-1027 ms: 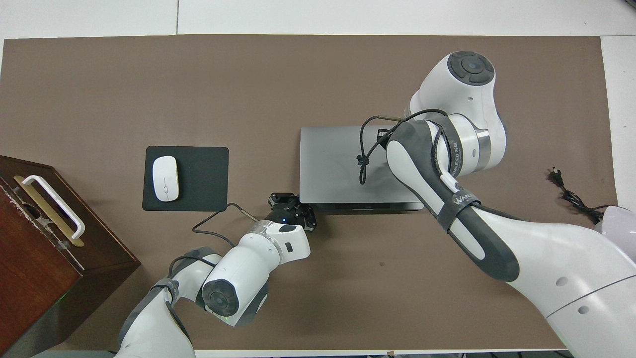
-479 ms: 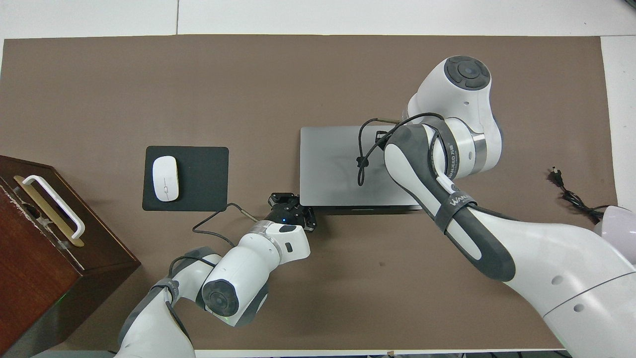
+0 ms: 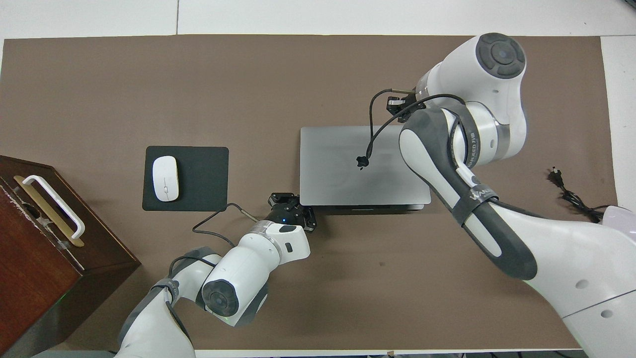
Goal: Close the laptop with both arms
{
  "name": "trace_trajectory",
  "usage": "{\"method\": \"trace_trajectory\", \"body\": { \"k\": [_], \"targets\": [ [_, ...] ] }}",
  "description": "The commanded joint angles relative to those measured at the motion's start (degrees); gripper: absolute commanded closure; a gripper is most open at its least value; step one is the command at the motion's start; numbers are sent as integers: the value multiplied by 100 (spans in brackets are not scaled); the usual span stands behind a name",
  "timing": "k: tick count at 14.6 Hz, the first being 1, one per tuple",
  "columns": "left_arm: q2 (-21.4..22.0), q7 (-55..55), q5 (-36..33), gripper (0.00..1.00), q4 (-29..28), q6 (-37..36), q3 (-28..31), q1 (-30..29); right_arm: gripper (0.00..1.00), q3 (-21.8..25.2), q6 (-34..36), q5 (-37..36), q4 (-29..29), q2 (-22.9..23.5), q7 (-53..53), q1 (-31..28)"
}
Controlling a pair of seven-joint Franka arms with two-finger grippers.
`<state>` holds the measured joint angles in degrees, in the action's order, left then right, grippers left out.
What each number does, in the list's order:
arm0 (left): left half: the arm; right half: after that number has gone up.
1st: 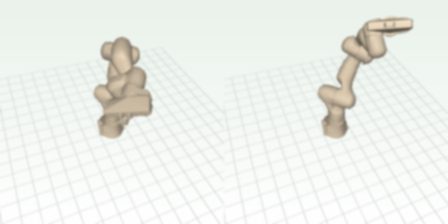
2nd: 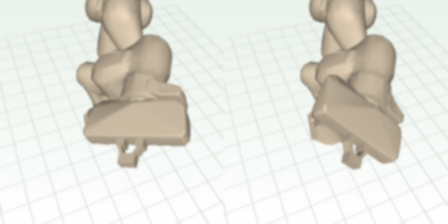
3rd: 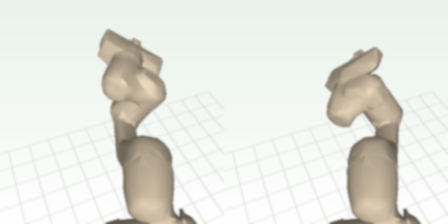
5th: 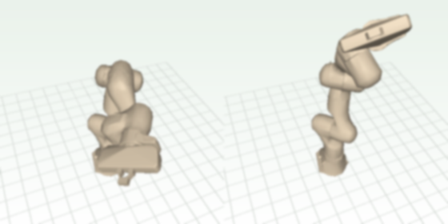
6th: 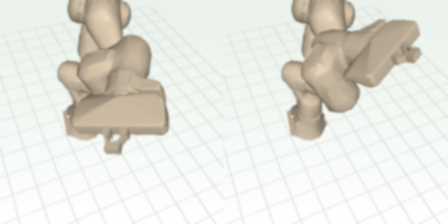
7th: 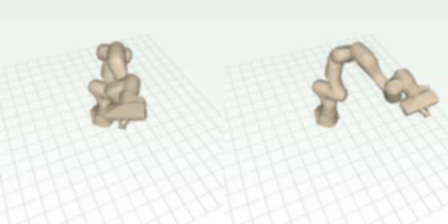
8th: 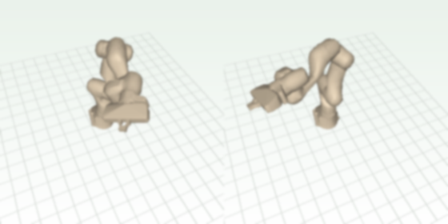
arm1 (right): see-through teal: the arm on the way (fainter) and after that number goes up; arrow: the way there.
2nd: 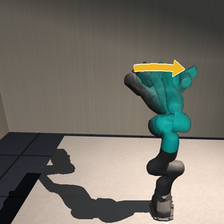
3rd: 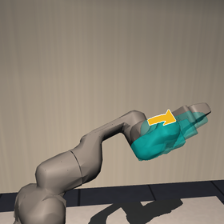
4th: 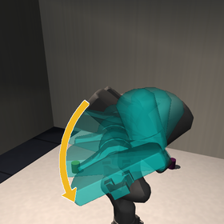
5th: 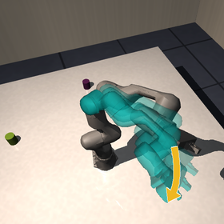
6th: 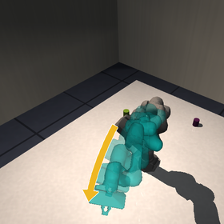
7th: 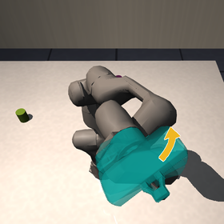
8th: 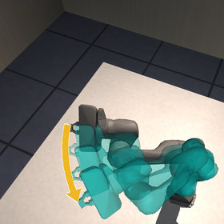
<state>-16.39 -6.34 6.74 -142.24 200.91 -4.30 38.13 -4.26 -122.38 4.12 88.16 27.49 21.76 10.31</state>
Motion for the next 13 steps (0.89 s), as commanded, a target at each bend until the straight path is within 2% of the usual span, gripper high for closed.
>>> {"method": "trace_trajectory", "body": {
  "k": [1, 2, 4, 5, 11, 13],
  "targets": [
    [-321, -42, 73, 100, -102, -16, 96, 125, 54, -58, 83, -253, -272, -7, -827, -441],
    [-295, 1, 73, 100, -102, -16, 96, 125, 35, -58, 100, -245, -395, -7, -1127, -582],
    [-198, 19, 73, 100, -102, -16, 96, 125, 17, -40, 397, -280, -606, -59, -1471, -732],
    [-154, 19, 73, 100, -111, -25, 96, 116, 0, -14, 634, -384, -703, -121, -1629, -759],
    [267, 2, 73, 100, -505, -78, 87, 55, 0, -23, 1593, -570, -660, -1218, -2017, -1172],
    [504, 10, 73, 100, -646, -226, 87, 54, 0, -5, 1875, -587, -363, -1674, -2157, -1181]
  ]
}}
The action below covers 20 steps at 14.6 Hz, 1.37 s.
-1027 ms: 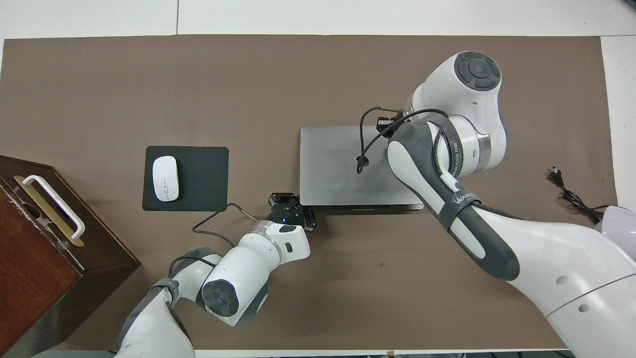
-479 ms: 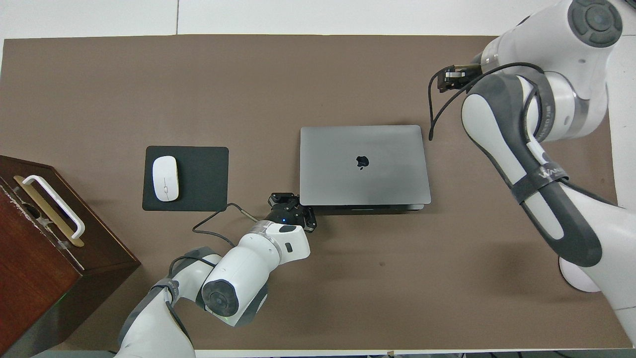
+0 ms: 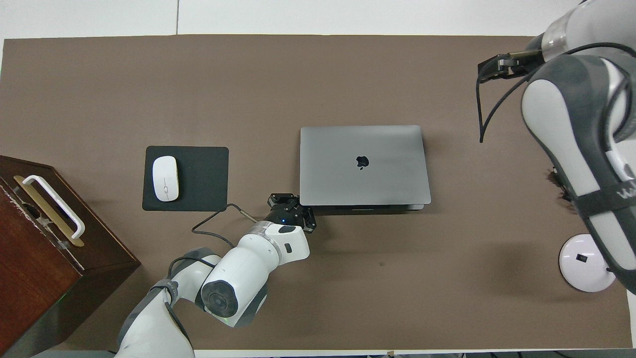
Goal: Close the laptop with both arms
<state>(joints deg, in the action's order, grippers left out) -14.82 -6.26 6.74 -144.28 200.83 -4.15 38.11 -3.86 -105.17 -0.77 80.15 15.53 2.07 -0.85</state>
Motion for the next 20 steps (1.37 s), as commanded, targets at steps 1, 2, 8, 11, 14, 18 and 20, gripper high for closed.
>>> {"method": "trace_trajectory", "body": {
  "k": [1, 2, 8, 11, 14, 18, 20],
  "targets": [
    [522, 2, 73, 100, -513, -411, 72, 47, 0, -27, 146, -212, 805, -786, -216, -65],
    [759, 2, 73, 100, -548, -709, 72, 13, 0, -27, 68, -352, 1148, -1067, -216, -82],
    [2482, -113, 64, 100, -408, -3776, 89, -532, 0, -27, 305, -345, 1618, -1685, -313, -328],
    [3044, -95, 64, 100, -154, -4935, 98, -857, 0, -27, 331, -240, 1652, -1729, -313, -504],
    [3354, -113, 64, 100, 644, -6569, 107, -1313, 0, -18, 322, -47, 1890, -1957, -322, -583],
    [3336, -112, 2, 100, 1577, -7952, 107, -1972, 0, -27, 287, -46, 1847, -2072, -418, -592],
    [3301, -78, -146, 87, 1841, -8339, 107, -2219, 0, -27, 506, -55, 1601, -2037, -418, -592]
  ]
}}
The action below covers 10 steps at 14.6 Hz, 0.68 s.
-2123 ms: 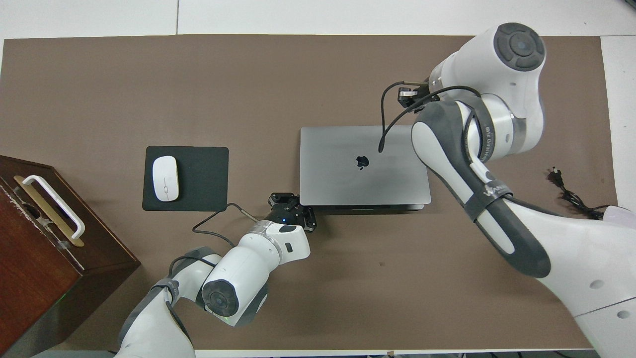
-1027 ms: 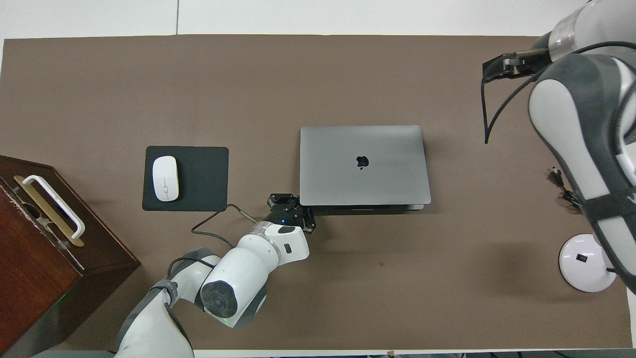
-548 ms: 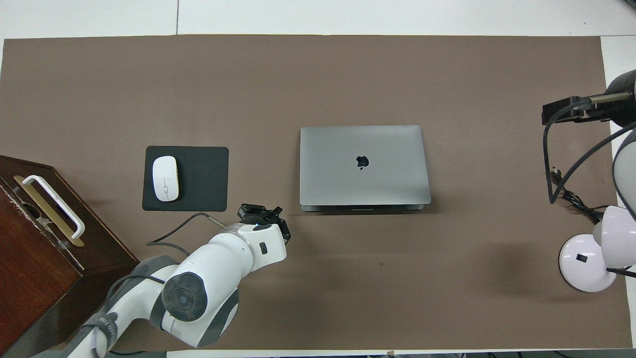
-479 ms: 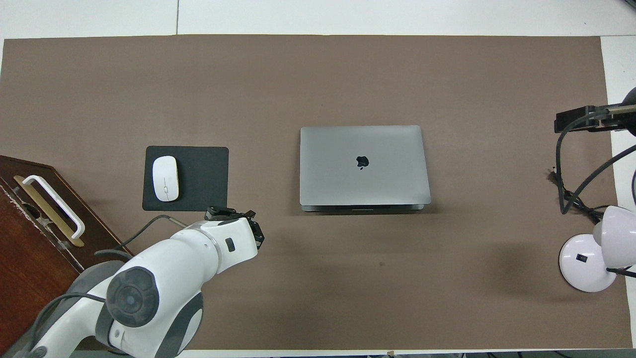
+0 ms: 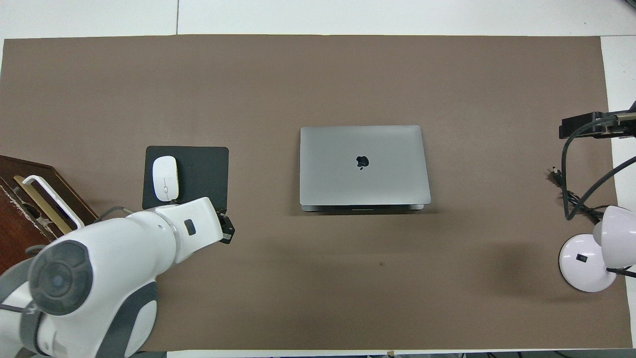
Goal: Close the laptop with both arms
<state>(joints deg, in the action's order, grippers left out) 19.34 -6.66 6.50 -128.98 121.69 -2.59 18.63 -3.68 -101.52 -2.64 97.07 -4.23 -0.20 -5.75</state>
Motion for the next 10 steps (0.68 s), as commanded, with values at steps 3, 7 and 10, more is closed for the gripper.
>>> {"method": "trace_trajectory", "body": {
  "k": [3, 7, 10],
  "targets": [
    [-124, -29, -237, 0, 549, -796, -49, -789, 0, -54, 238, 141, -92, -69, -182, -93],
    [-124, -11, -237, 0, 725, -822, -49, -1510, 0, -54, 229, 150, -109, -69, -182, -102],
    [-263, -11, -237, 0, 1013, -840, -49, -1976, 0, -54, 229, 150, -109, -69, -217, -102]
  ]
}}
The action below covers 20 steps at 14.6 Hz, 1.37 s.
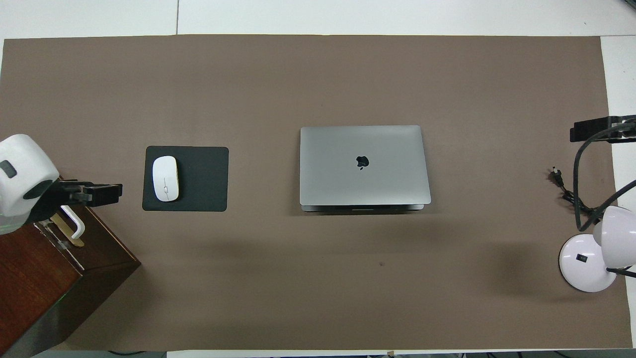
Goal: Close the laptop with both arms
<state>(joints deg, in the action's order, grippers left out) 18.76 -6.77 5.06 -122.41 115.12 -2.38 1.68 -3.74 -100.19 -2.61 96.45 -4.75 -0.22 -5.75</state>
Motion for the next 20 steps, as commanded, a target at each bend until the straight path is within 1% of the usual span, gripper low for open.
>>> {"method": "trace_trajectory", "body": {
  "k": [1, 3, 4, 6, 10, 11, 17, 20],
  "targets": [
    [-293, 9, -93, 0, 567, -287, -69, -343, 0, -47, 96, 146, -47, -17, -259, -111],
    [-592, 9, -102, 0, 1172, -690, -69, -422, 0, -39, 79, 146, -47, -17, -680, -102],
    [-793, 9, -102, 0, 1541, -971, -69, -431, 0, -39, 79, 146, -38, -17, -690, -102],
    [-1058, 18, -102, 0, 2183, -1481, -69, -528, 0, -39, 70, 146, -38, -17, -690, -111],
    [-1498, 18, -383, 0, 3142, -2387, -69, -511, 0, -39, 44, 155, -21, -17, -699, -111],
    [-1542, 18, -383, 0, 3214, -2432, -78, -528, 0, -39, 44, 155, -21, -17, -699, -111],
    [-1534, 27, -401, 0, 3144, -2398, -78, -528, 0, -39, 52, 164, -3, -17, -699, -120],
    [-1525, 27, -427, 0, 3109, -2406, -78, -519, 0, -30, 44, 305, 85, 17, -699, -120]
  ]
}}
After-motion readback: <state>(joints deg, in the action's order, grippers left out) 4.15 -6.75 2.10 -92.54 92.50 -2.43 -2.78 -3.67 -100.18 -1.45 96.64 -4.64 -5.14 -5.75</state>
